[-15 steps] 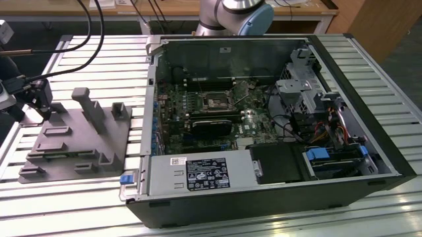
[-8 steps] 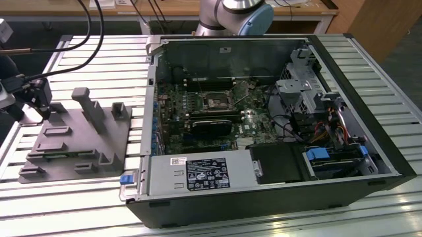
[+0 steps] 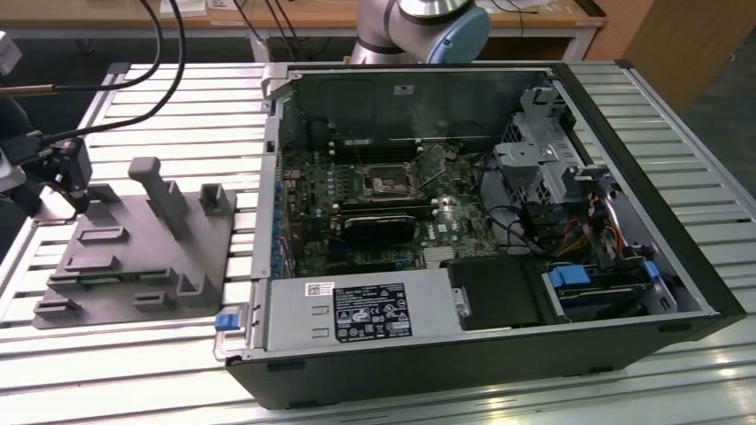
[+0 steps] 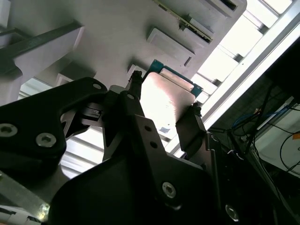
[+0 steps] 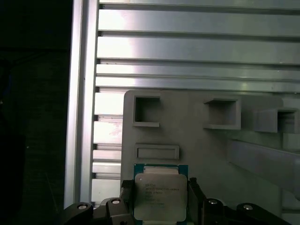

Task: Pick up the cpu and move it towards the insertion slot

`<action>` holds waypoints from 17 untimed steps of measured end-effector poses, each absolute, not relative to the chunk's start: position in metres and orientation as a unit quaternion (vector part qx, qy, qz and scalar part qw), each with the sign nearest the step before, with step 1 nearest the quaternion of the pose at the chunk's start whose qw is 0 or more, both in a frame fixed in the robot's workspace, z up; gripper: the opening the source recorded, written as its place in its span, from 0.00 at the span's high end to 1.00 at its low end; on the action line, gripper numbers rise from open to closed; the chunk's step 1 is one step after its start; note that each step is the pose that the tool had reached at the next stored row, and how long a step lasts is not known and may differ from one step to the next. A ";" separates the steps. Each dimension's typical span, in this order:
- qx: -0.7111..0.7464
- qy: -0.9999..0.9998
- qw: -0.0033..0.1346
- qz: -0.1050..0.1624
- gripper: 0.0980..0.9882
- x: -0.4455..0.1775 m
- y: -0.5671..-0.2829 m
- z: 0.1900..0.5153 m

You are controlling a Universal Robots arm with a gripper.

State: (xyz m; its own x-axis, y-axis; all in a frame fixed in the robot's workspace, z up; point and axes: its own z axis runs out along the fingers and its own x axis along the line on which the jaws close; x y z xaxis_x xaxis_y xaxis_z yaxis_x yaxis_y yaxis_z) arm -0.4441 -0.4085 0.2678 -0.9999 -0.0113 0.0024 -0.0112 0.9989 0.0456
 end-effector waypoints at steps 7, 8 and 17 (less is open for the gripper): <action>0.006 -1.000 0.001 -0.023 0.50 -0.444 -0.409 0.270; 0.006 -1.000 0.001 -0.023 0.50 -0.444 -0.409 0.270; 0.006 -1.000 0.001 -0.023 0.50 -0.444 -0.409 0.272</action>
